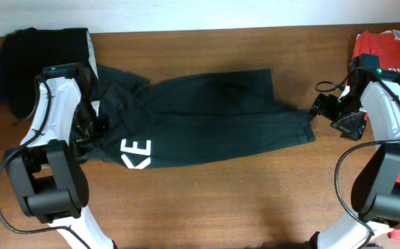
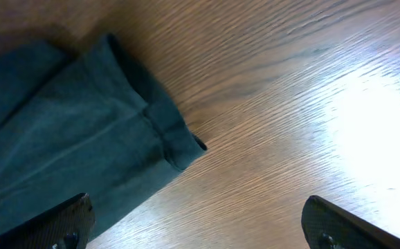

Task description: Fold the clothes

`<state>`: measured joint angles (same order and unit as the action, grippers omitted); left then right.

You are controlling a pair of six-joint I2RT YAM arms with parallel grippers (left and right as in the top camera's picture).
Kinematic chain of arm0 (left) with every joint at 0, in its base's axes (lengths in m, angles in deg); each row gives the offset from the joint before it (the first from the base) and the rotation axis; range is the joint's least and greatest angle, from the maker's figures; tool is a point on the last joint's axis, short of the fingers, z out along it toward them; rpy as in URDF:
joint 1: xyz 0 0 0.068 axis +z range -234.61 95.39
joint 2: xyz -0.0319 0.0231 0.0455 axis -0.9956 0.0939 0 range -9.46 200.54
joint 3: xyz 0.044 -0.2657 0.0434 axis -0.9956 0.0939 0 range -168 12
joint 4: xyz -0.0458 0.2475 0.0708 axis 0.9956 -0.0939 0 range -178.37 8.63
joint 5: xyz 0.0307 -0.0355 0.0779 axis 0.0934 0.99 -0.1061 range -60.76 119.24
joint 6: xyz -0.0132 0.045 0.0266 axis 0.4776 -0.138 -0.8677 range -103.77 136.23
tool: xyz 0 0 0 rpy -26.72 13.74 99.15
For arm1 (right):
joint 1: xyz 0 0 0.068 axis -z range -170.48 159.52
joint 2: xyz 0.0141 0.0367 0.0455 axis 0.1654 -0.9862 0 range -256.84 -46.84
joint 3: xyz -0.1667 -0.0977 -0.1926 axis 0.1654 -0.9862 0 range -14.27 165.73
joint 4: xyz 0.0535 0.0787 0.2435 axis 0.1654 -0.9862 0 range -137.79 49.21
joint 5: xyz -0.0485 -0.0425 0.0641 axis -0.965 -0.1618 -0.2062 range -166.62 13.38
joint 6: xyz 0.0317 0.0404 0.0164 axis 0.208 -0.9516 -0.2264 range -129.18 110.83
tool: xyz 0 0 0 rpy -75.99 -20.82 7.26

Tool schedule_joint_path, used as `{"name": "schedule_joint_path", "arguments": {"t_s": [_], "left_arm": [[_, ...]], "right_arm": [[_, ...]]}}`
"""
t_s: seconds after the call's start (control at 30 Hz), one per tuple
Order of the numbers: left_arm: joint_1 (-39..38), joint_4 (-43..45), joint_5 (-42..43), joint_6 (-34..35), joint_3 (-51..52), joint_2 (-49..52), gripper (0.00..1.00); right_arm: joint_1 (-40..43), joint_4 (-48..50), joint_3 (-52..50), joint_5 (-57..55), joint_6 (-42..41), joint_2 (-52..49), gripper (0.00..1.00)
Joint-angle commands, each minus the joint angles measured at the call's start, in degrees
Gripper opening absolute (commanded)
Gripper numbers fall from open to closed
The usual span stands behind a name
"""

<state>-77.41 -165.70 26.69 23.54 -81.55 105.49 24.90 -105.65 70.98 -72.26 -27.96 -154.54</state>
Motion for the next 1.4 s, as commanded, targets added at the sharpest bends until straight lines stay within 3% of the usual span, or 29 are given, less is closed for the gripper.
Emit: {"name": "schedule_joint_path", "arguments": {"t_s": [0.0,0.03,0.13,0.23,0.33,0.37,0.47,0.77,0.9,1.23,1.37], "left_arm": [[0.37,-1.66,-0.94,0.13,-0.98,-1.31,0.48],[0.37,-2.4,-0.94,0.13,-0.98,-1.31,0.7],[0.37,-2.69,-0.94,0.13,-0.98,-1.31,0.86],[0.37,-1.81,-0.9,0.13,-0.98,-1.31,0.87],[0.35,-1.66,-0.87,0.13,-0.98,-1.31,0.97],[0.37,-1.44,-0.9,0.13,-0.98,-1.31,0.99],[0.37,-0.57,-0.42,0.13,-0.98,-1.31,0.99],[0.37,0.7,-0.07,0.13,-0.98,-1.31,0.99],[0.37,0.79,-0.04,0.13,-0.98,-1.31,0.99],[0.37,0.74,-0.04,0.13,-0.98,-1.31,0.99],[0.37,0.76,-0.04,0.15,-0.98,-1.31,0.99]], "right_arm": [[-0.74,1.05,-0.37,4.68,0.5,0.48,0.99],[-1.11,2.1,-0.42,4.7,0.48,0.48,0.99],[-2.43,4.22,-0.48,4.94,0.5,0.46,0.99],[-4.31,7.45,-0.52,4.37,0.52,0.39,0.99],[-5.62,9.09,-0.5,2.49,0.26,0.13,0.98],[-5.77,9.44,-0.52,2.51,-0.42,-0.79,0.9],[-5.64,10.08,-0.52,2.23,-0.9,-3.19,0.79],[-5.66,13.6,-0.52,2.08,-0.09,-10.97,0.71],[-5.68,13.73,-0.52,2.12,-0.13,-11.72,0.58],[-5.68,16.7,-4.46,2.75,-0.11,-11.72,0.57],[-5.66,18.27,-5.55,2.73,-0.11,-11.72,0.46]]}}
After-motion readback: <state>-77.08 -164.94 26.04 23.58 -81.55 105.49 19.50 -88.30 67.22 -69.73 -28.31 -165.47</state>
